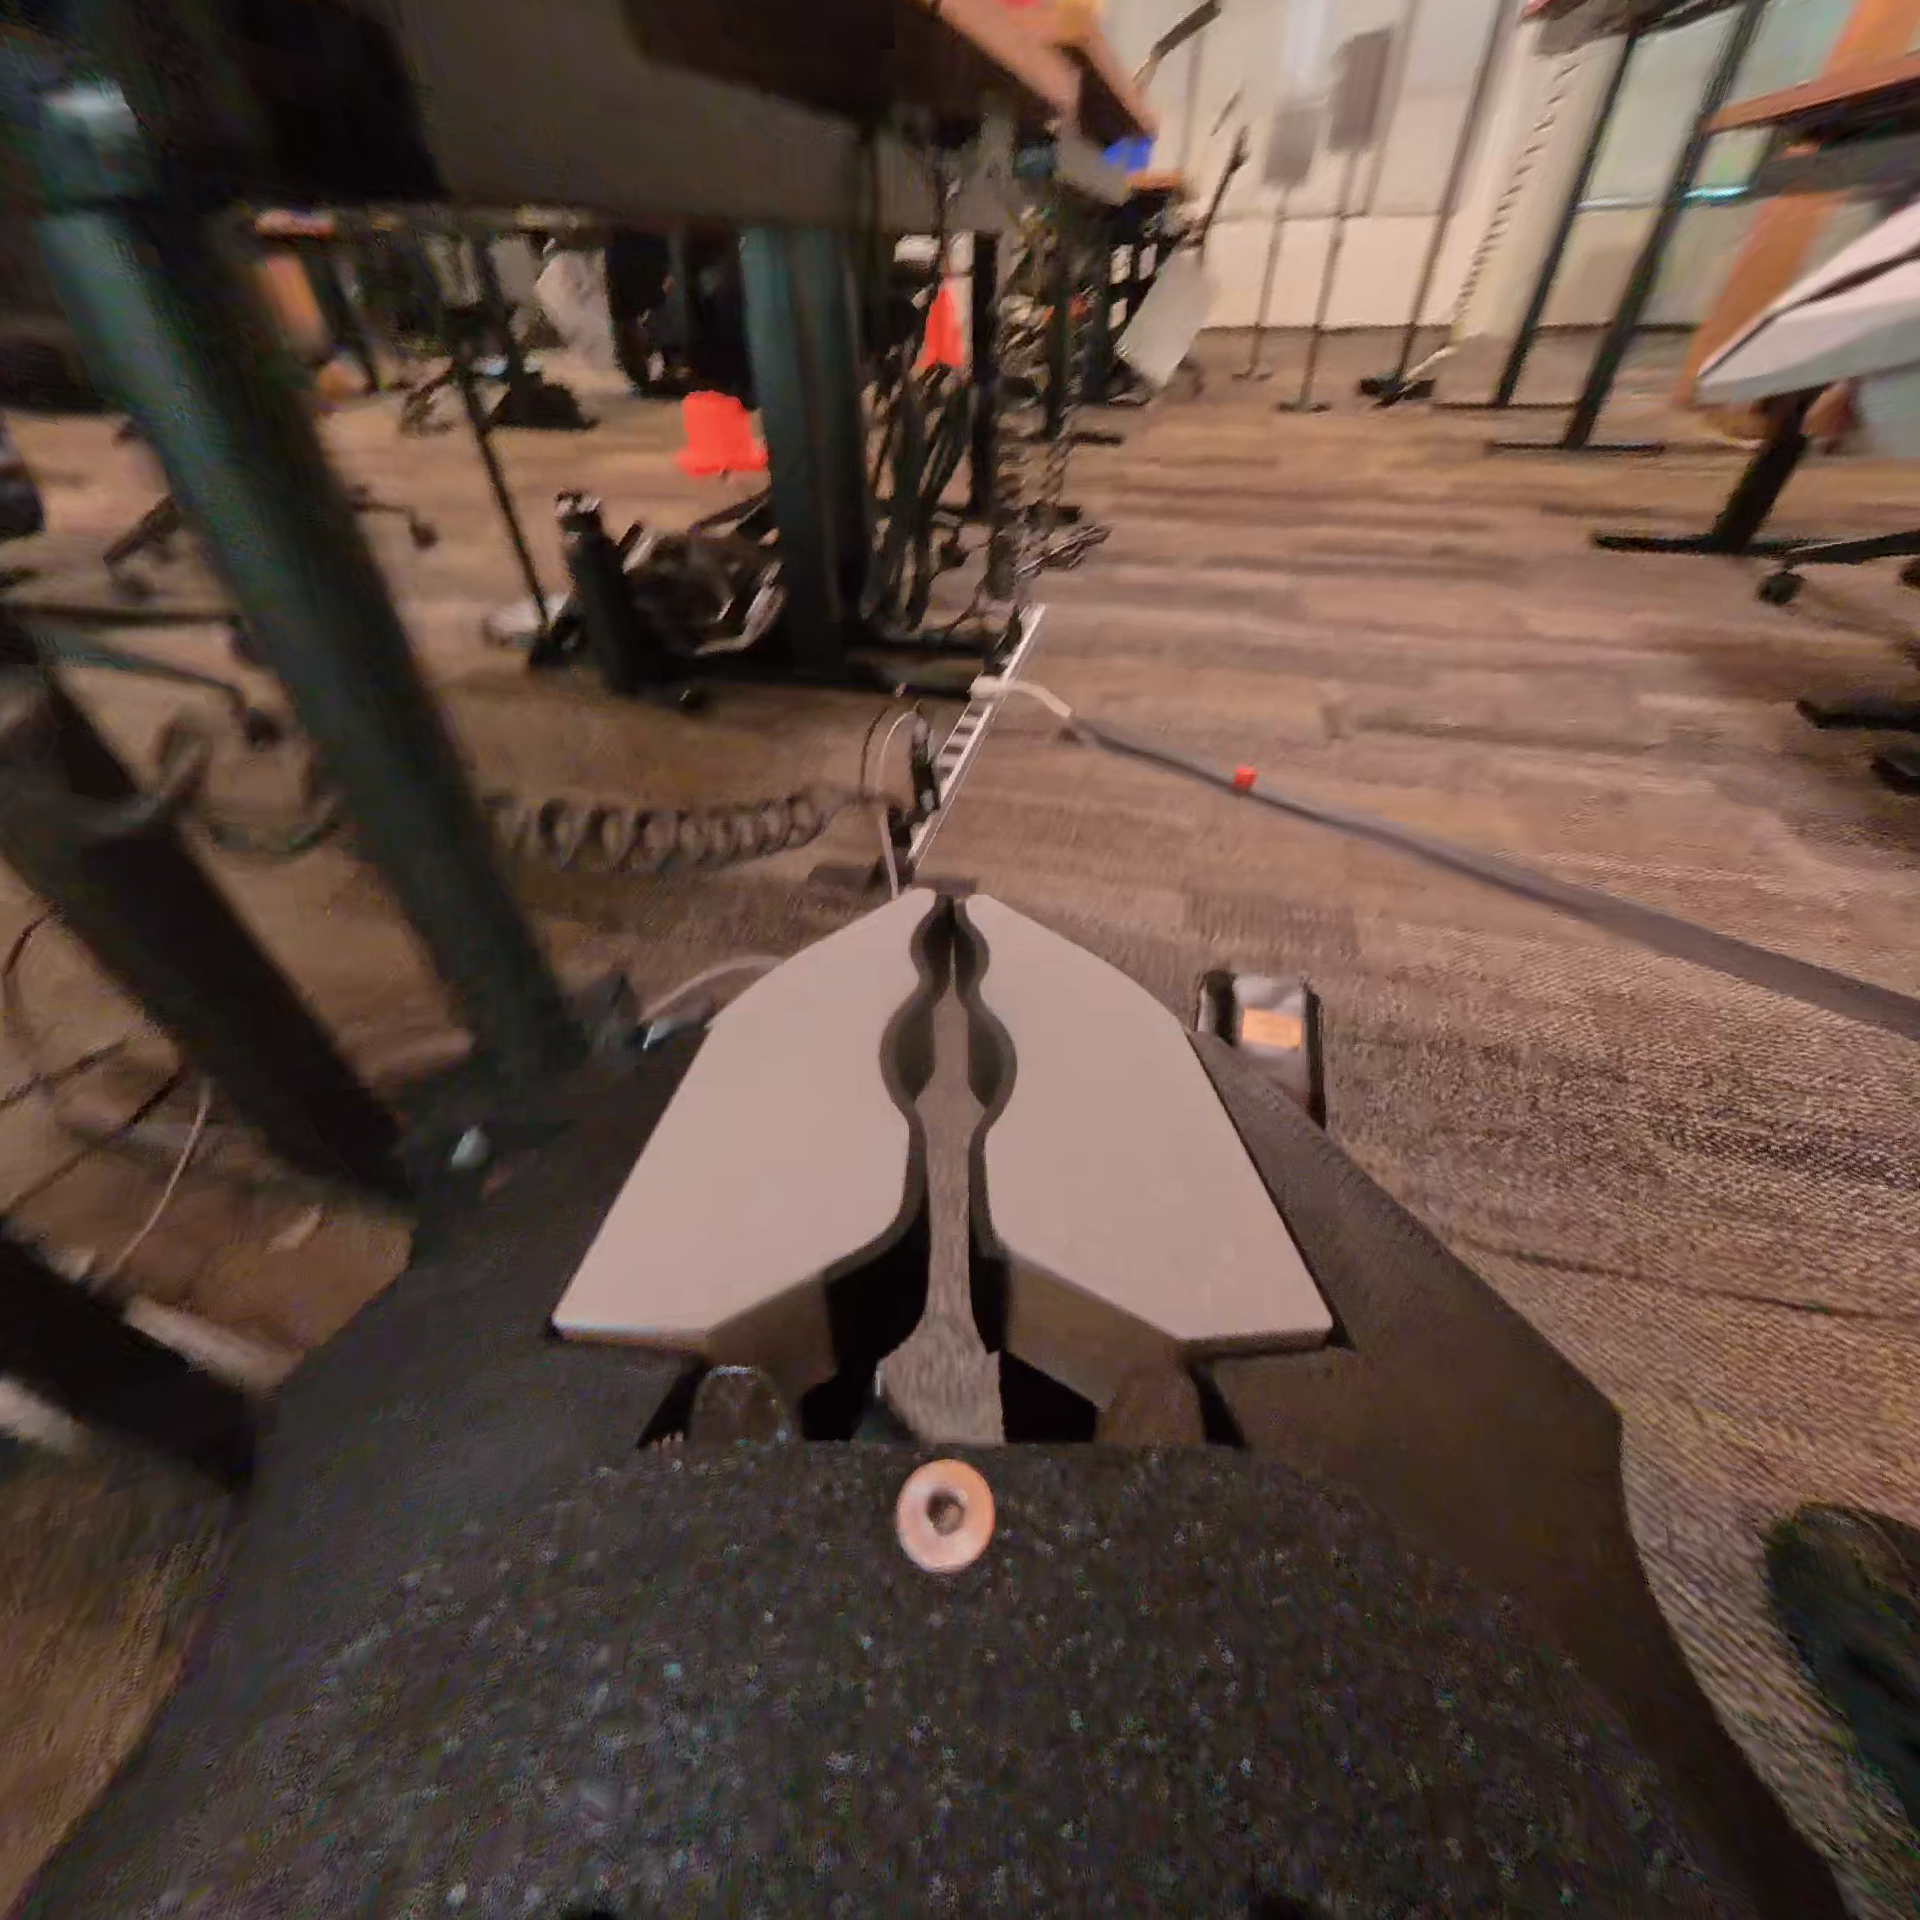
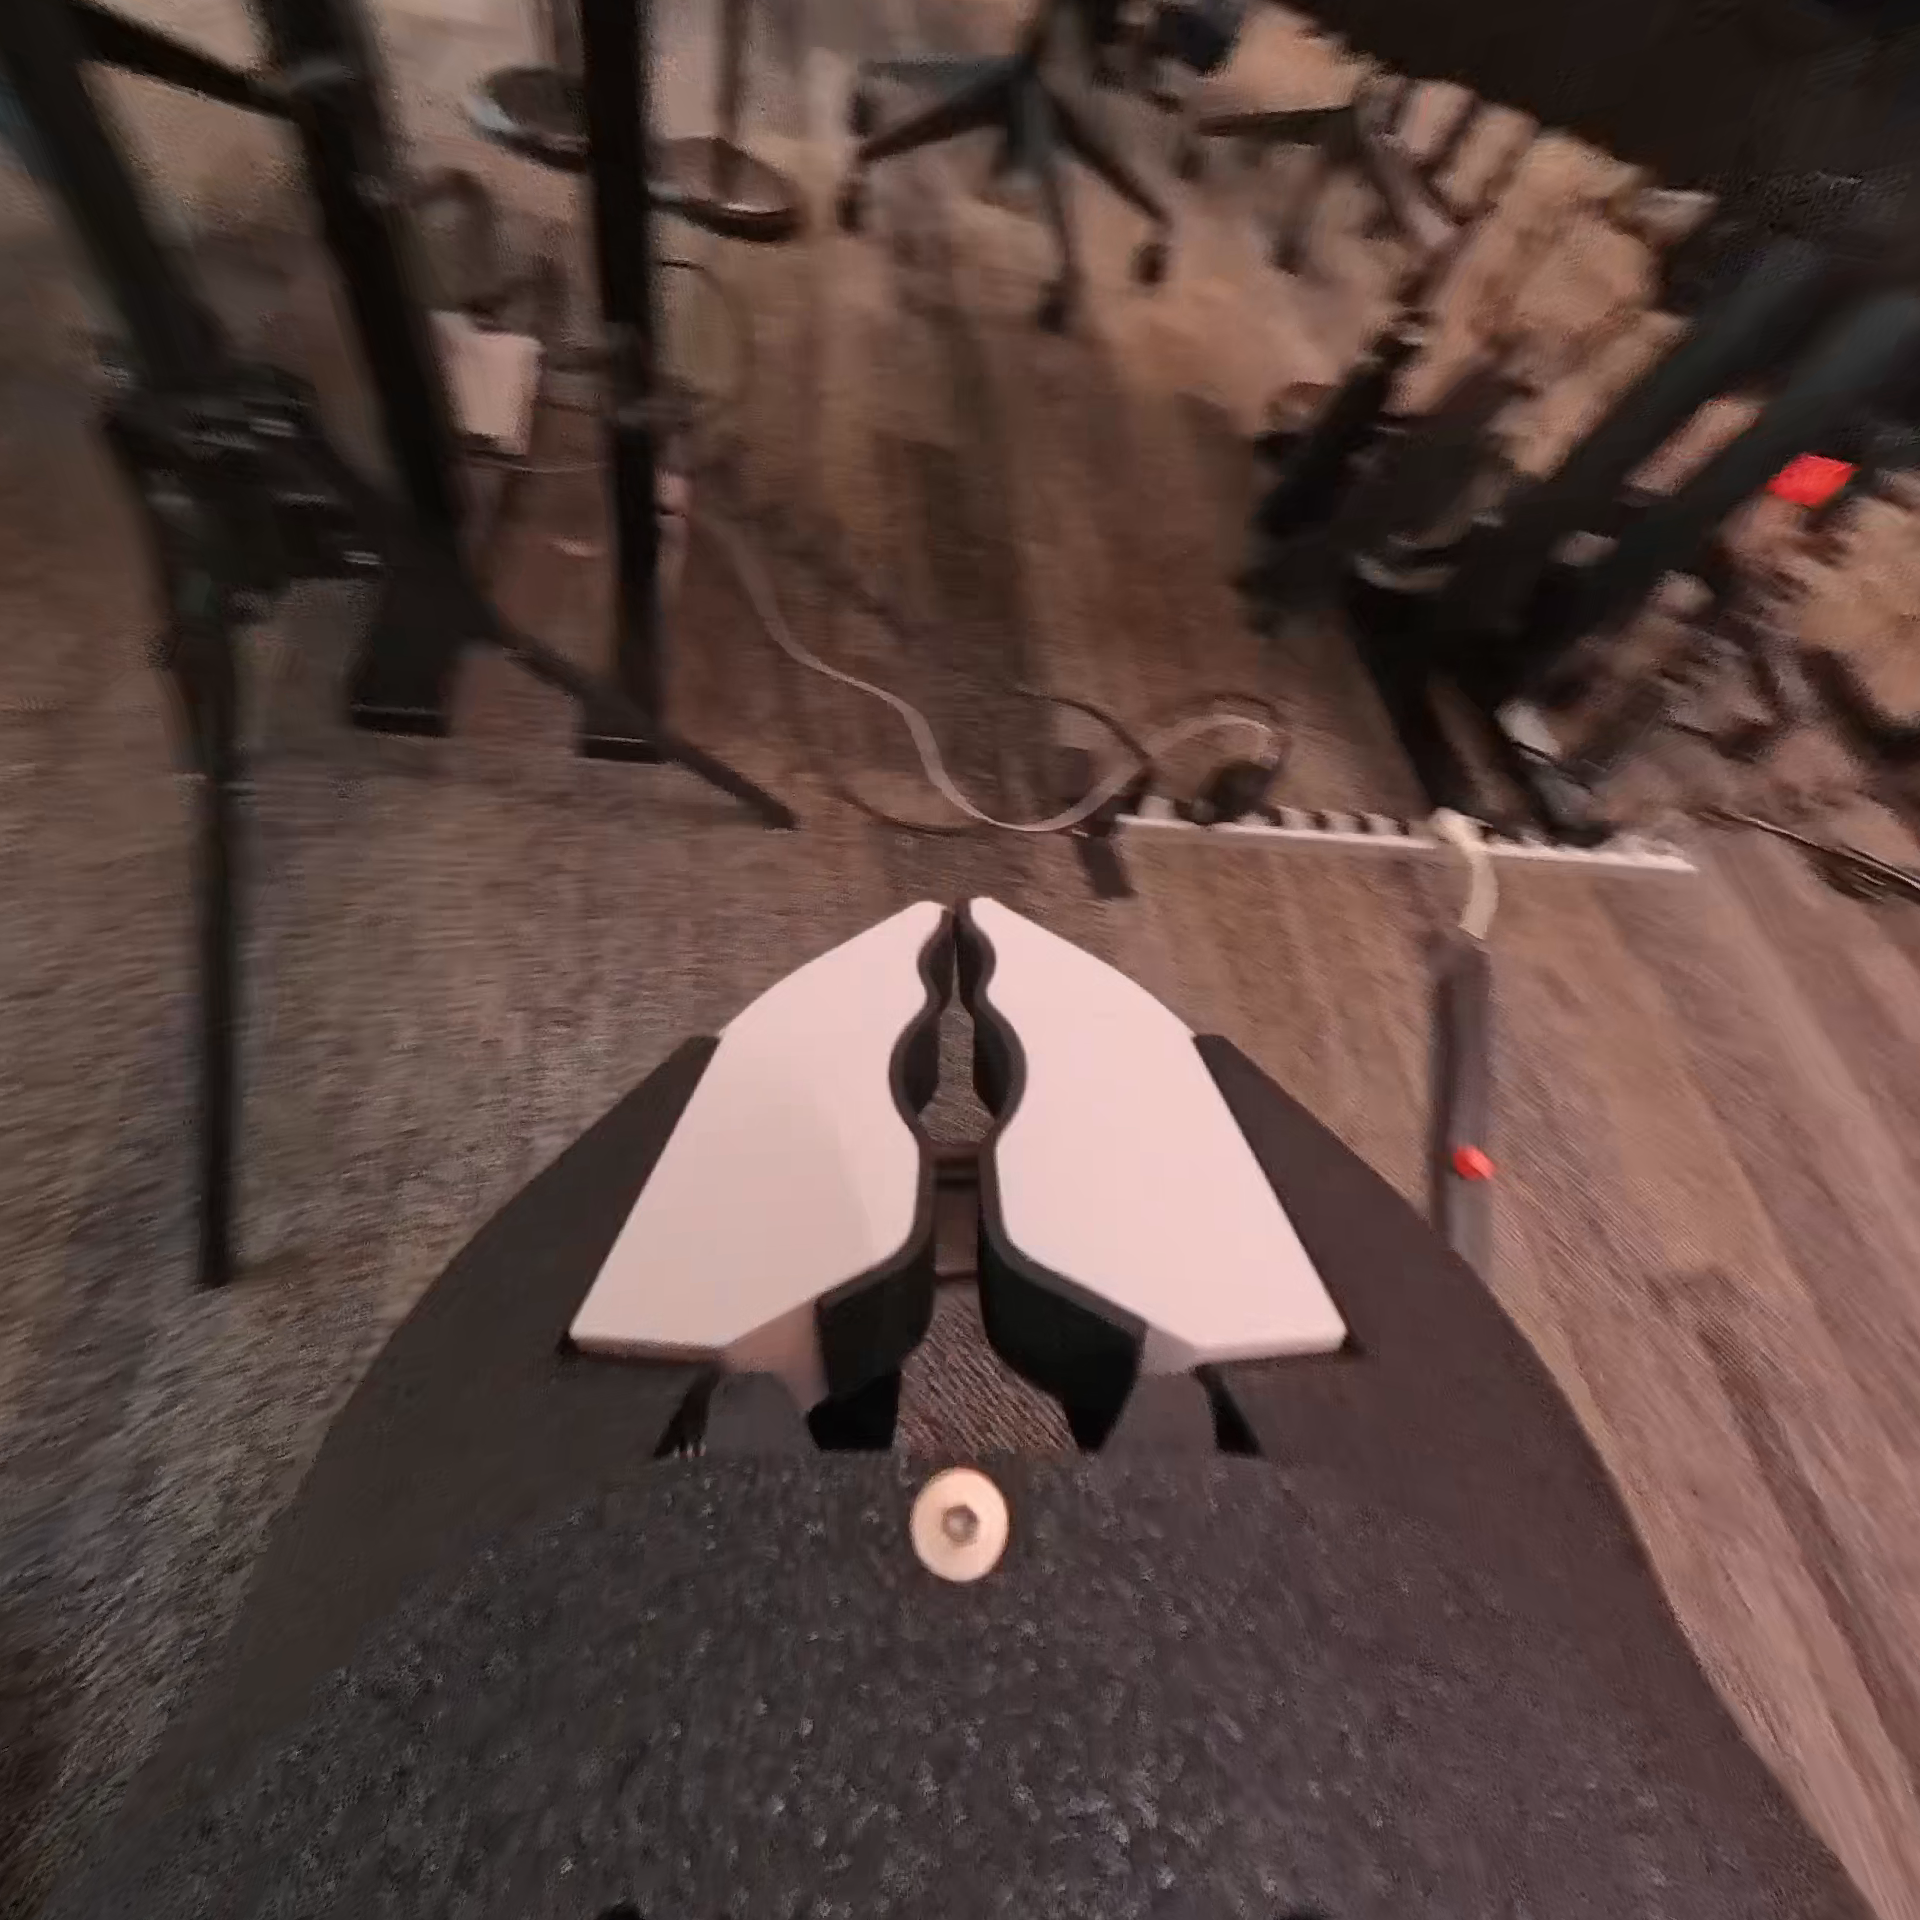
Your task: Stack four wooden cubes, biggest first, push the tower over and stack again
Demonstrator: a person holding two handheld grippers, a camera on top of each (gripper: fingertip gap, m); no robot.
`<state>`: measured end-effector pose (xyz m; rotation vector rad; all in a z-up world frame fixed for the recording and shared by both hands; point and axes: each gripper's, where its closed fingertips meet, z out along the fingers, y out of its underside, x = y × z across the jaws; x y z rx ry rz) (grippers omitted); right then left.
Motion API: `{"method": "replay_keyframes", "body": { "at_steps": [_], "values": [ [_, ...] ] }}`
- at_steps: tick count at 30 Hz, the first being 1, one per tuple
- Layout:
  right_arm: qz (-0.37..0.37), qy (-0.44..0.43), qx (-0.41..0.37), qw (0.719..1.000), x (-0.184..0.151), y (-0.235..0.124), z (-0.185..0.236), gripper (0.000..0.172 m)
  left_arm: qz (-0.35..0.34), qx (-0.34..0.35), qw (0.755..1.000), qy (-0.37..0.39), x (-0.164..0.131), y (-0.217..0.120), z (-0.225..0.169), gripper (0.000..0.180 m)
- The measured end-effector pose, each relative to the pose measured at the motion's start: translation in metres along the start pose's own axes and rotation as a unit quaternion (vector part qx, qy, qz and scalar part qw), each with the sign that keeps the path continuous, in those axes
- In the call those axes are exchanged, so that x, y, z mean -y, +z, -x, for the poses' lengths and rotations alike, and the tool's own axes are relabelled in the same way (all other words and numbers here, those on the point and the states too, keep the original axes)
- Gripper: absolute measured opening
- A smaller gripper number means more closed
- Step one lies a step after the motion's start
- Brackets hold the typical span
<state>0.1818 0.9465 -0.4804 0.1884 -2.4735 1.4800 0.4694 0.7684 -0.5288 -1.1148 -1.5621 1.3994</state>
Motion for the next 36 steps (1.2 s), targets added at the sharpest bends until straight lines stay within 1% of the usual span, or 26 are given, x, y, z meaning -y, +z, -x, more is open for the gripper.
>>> {"method": "replay_keyframes", "body": {
  "at_steps": [2, 5, 7, 9, 10, 12, 14, 16, 19, 21, 25, 28, 30, 32, 34, 36],
  "values": [
    [0.007, 0.026, -0.077, 0.997, -0.032, -0.029, -0.043, 0.0, -0.013, -0.035, 0.999, 0.016, 0.007, 0.039, -0.009, 0.0],
    [0.009, 0.073, -0.178, 0.981, -0.08, -0.09, -0.093, 0.0, -0.023, -0.095, 0.995, 0.027, 0.011, 0.091, -0.037, 0.0],
    [0.01, 0.105, -0.23, 0.967, -0.107, -0.128, -0.112, 0.0, -0.024, -0.126, 0.992, 0.013, 0.014, 0.127, -0.057, 0.0],
    [0.002, 0.127, -0.271, 0.954, -0.118, -0.157, -0.125, 0.0, -0.038, -0.151, 0.988, 0.006, 0.03, 0.16, -0.078, 0.0],
    [-0.002, 0.134, -0.286, 0.949, -0.118, -0.166, -0.131, 0.0, -0.05, -0.164, 0.985, 0.004, 0.042, 0.176, -0.089, 0.0],
    [-0.007, 0.141, -0.297, 0.944, -0.109, -0.173, -0.139, 0.0, -0.067, -0.182, 0.981, -0.007, 0.074, 0.209, -0.111, 0.0],
    [-0.01, 0.144, -0.298, 0.944, -0.089, -0.174, -0.152, 0.0, -0.078, -0.19, 0.978, -0.031, 0.112, 0.24, -0.129, 0.0],
    [-0.015, 0.162, -0.287, 0.944, -0.06, -0.172, -0.165, 0.002, -0.07, -0.195, 0.977, -0.047, 0.143, 0.27, -0.147, 0.0],
    [-0.014, 0.184, -0.285, 0.941, -0.019, -0.182, -0.187, 0.005, -0.027, -0.199, 0.979, -0.043, 0.162, 0.317, -0.176, 0.0],
    [-0.006, 0.208, -0.287, 0.935, -0.005, -0.189, -0.203, 0.006, 0.015, -0.215, 0.976, -0.04, 0.169, 0.347, -0.195, 0.0],
    [0.009, 0.26, -0.299, 0.918, -0.008, -0.194, -0.246, 0.007, 0.077, -0.26, 0.963, -0.005, 0.196, 0.408, -0.226, 0.0],
    [-0.013, 0.291, -0.318, 0.902, -0.009, -0.193, -0.295, 0.007, 0.111, -0.292, 0.949, 0.039, 0.216, 0.466, -0.25, 0.002],
    [-0.026, 0.307, -0.332, 0.891, -0.005, -0.196, -0.33, 0.008, 0.134, -0.308, 0.94, 0.06, 0.22, 0.511, -0.272, 0.005],
    [-0.021, 0.307, -0.349, 0.885, -0.008, -0.203, -0.359, 0.008, 0.148, -0.322, 0.931, 0.081, 0.216, 0.562, -0.298, 0.009],
    [-0.013, 0.31, -0.354, 0.882, -0.013, -0.206, -0.388, 0.008, 0.166, -0.332, 0.924, 0.096, 0.201, 0.612, -0.325, 0.013],
    [0.002, 0.316, -0.349, 0.882, -0.024, -0.202, -0.414, 0.009, 0.189, -0.334, 0.919, 0.095, 0.172, 0.664, -0.35, 0.017]
  ]
}}
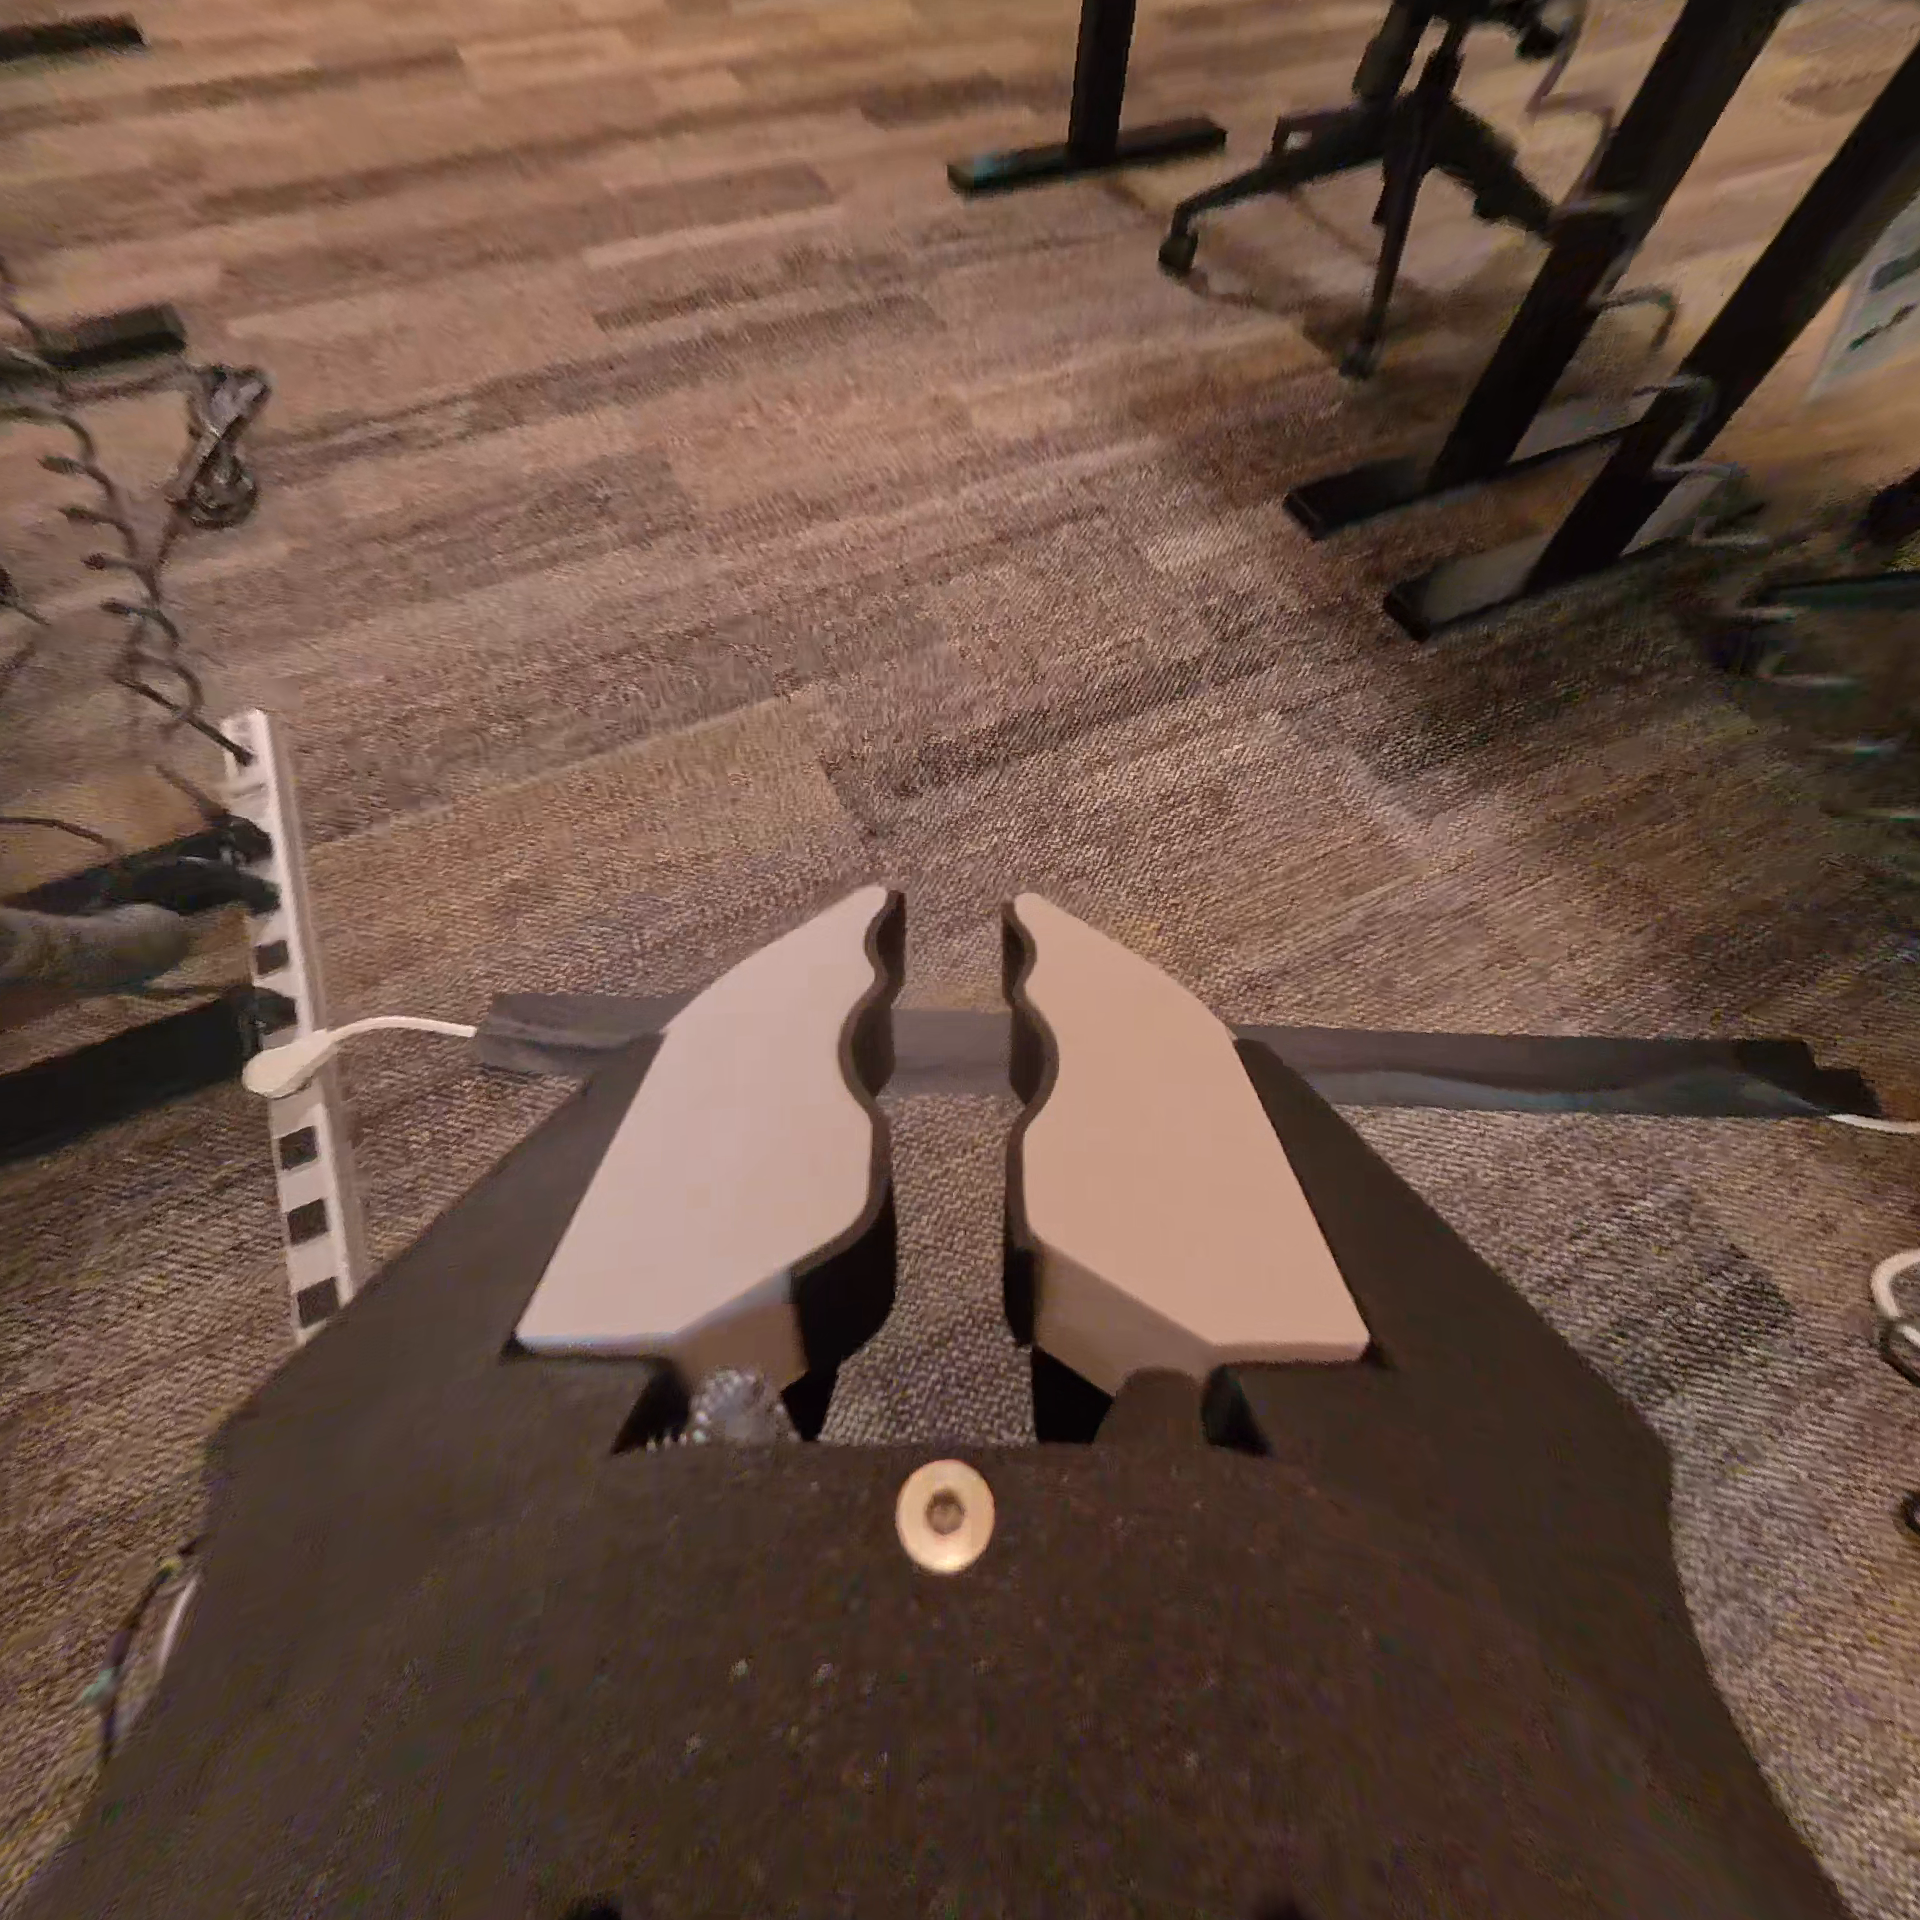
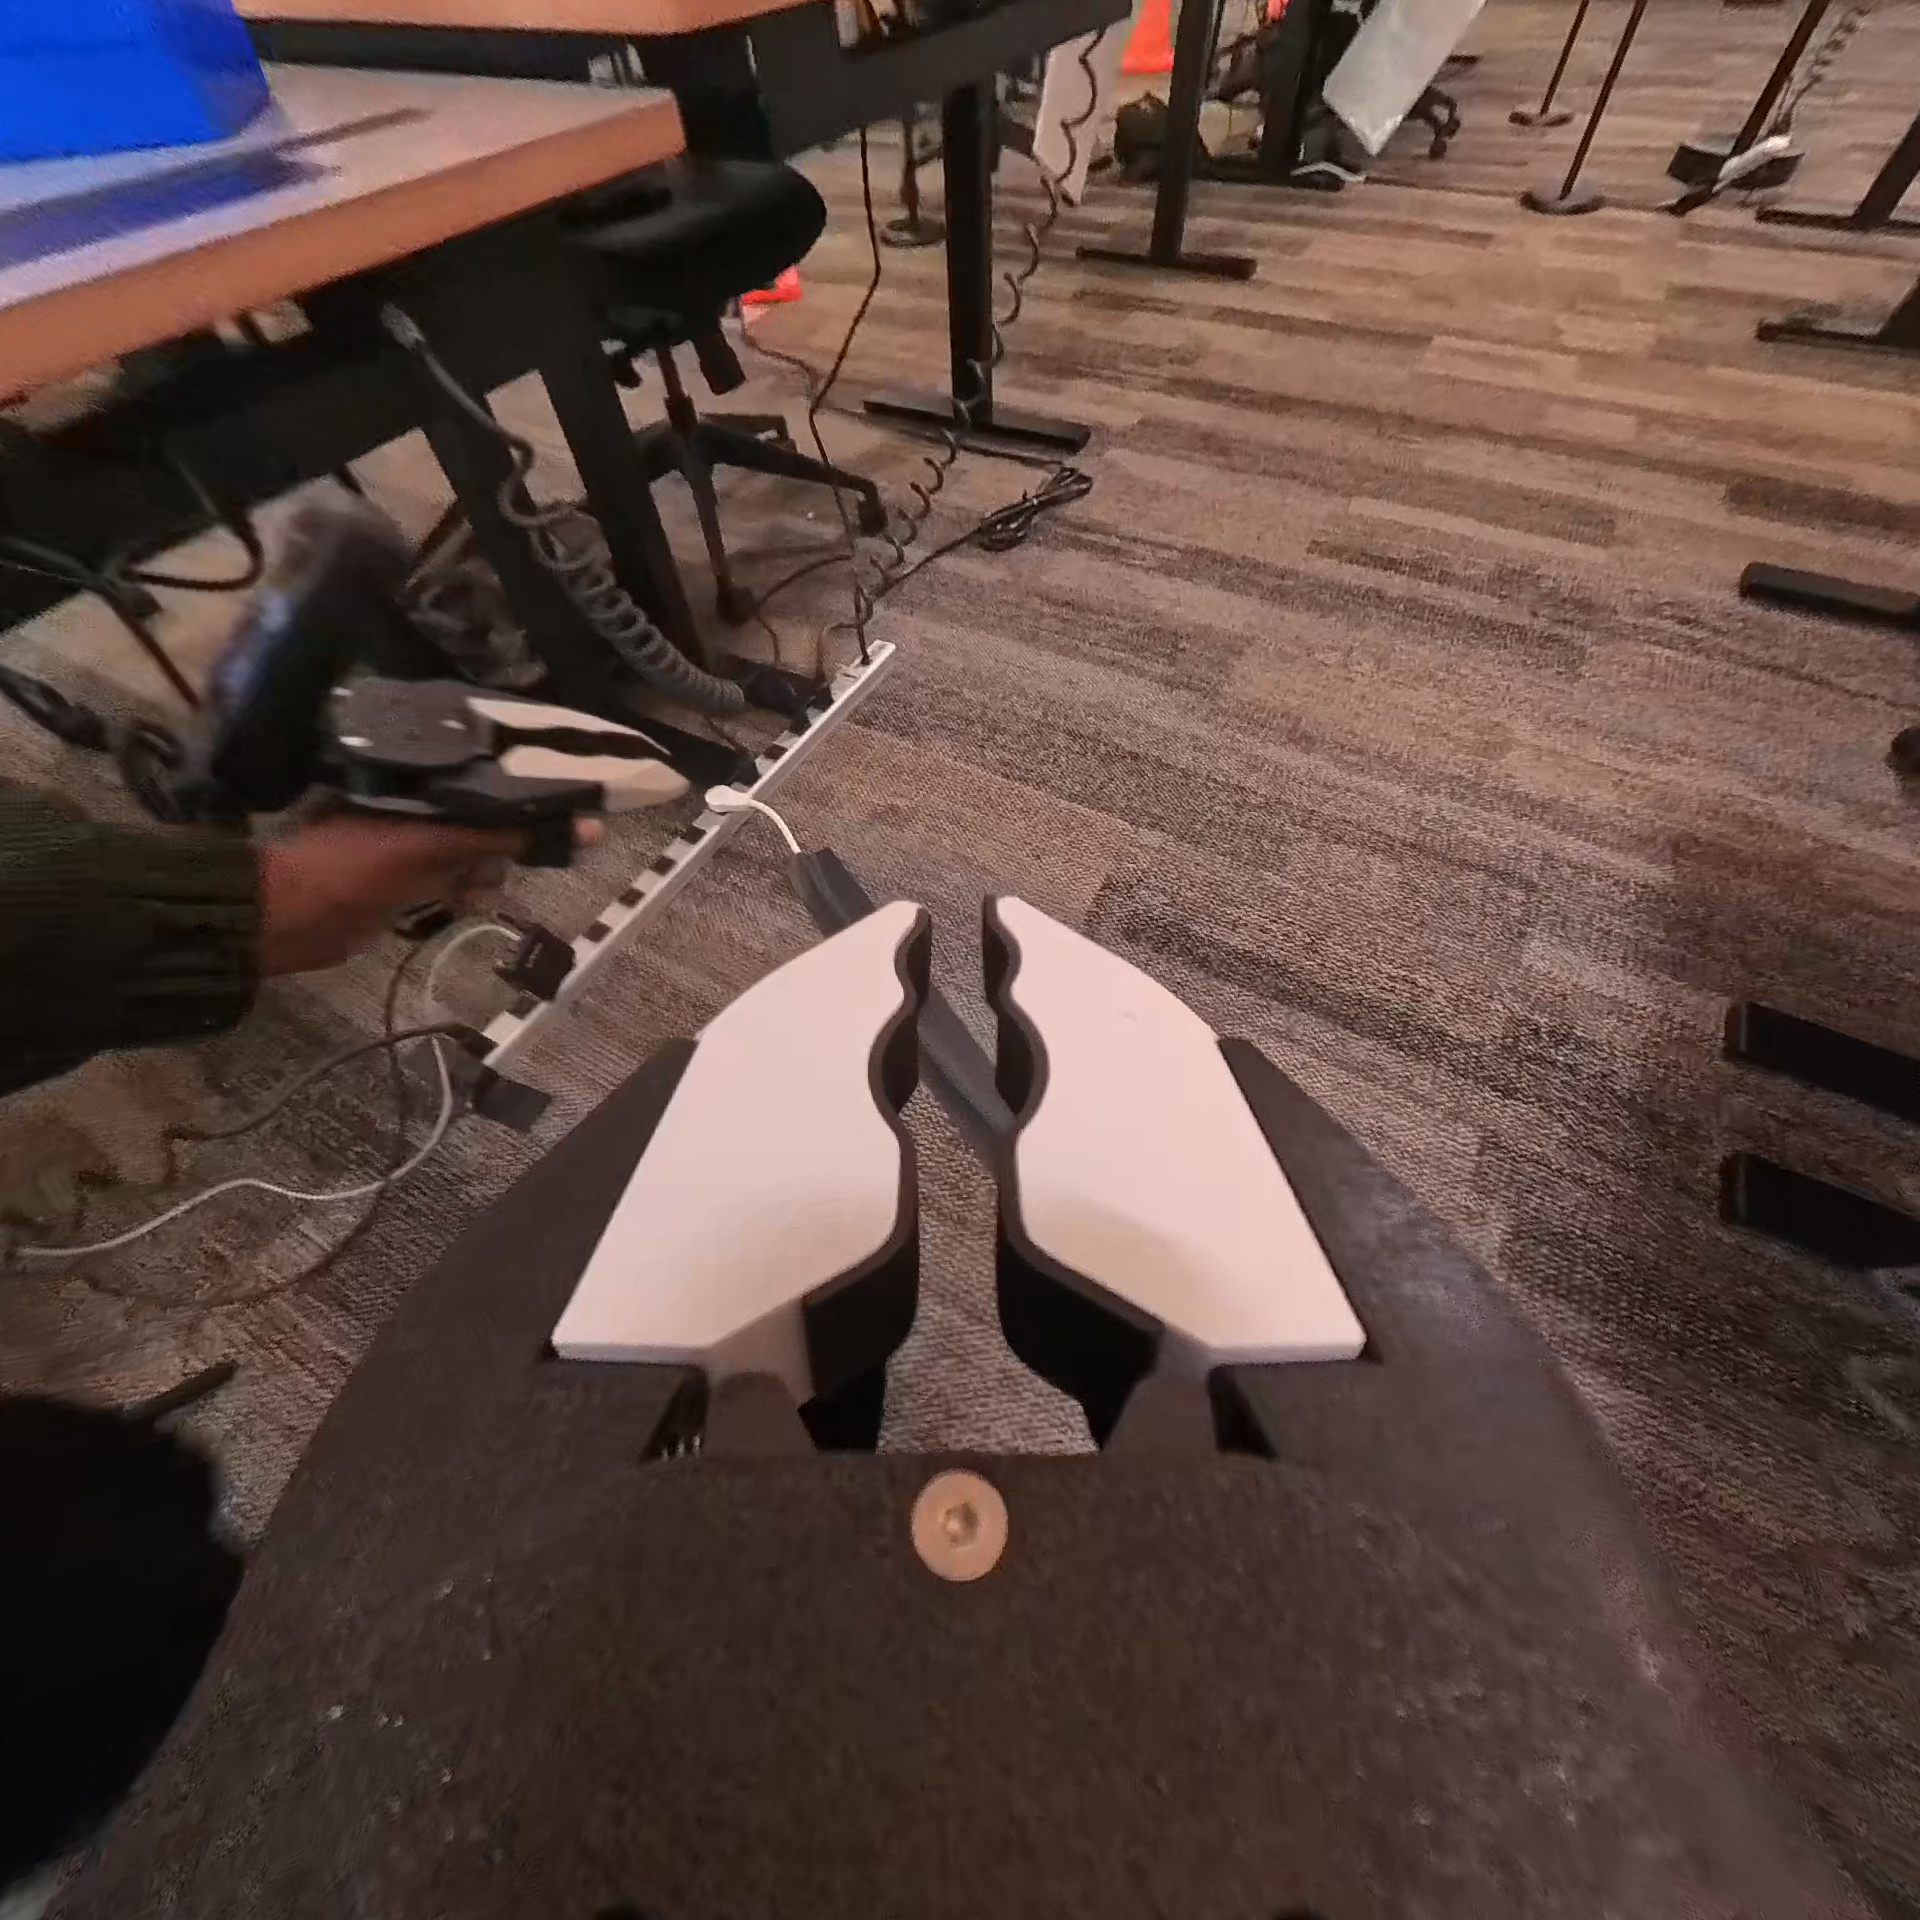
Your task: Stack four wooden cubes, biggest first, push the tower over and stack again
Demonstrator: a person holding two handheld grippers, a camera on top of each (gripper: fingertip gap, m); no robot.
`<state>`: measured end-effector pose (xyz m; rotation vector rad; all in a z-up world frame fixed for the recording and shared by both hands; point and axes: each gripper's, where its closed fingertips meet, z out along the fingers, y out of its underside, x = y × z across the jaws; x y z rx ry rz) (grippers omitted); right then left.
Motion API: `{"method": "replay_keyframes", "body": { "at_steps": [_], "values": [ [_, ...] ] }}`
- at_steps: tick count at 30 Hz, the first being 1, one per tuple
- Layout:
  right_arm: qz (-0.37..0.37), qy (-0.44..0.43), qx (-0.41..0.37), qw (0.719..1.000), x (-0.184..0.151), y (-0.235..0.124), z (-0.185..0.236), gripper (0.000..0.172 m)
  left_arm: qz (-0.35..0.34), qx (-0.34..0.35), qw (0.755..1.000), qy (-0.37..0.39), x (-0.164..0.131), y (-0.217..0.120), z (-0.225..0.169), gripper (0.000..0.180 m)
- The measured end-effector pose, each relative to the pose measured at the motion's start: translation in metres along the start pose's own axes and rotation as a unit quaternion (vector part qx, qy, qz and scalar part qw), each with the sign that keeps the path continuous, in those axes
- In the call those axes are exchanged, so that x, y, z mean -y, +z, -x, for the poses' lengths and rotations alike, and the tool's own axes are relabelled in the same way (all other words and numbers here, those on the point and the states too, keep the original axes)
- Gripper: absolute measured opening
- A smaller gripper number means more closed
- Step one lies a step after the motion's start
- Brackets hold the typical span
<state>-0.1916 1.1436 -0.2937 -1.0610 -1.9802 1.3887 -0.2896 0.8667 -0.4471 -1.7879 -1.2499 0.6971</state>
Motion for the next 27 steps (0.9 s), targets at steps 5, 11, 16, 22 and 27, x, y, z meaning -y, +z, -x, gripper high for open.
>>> {"method": "replay_keyframes", "body": {
  "at_steps": [5, 11, 16, 22, 27],
  "values": [
    [0.044, -0.015, -0.011, 0.999, -0.014, 0.087, -0.056, 0.011, 0.106, 0.019, 0.994, -0.019, -0.089, 0.163, 0.042, 0.038],
    [0.096, 0.006, -0.052, 0.994, -0.084, 0.222, -0.115, 0.012, 0.257, 0.035, 0.966, 0.006, -0.275, 0.353, 0.111, 0.04],
    [0.147, 0.072, -0.019, 0.986, -0.131, 0.308, -0.108, 0.011, 0.353, 0.007, 0.935, 0.009, -0.376, 0.426, 0.14, 0.047],
    [0.185, 0.103, 0.001, 0.977, -0.11, 0.364, -0.127, 0.009, 0.391, -0.05, 0.919, 0.011, -0.381, 0.44, 0.145, 0.023],
    [0.166, 0.111, -0.004, 0.98, -0.006, 0.404, -0.166, 0.009, 0.28, -0.077, 0.951, -0.105, -0.207, 0.431, 0.161, 0.023]
  ]
}}
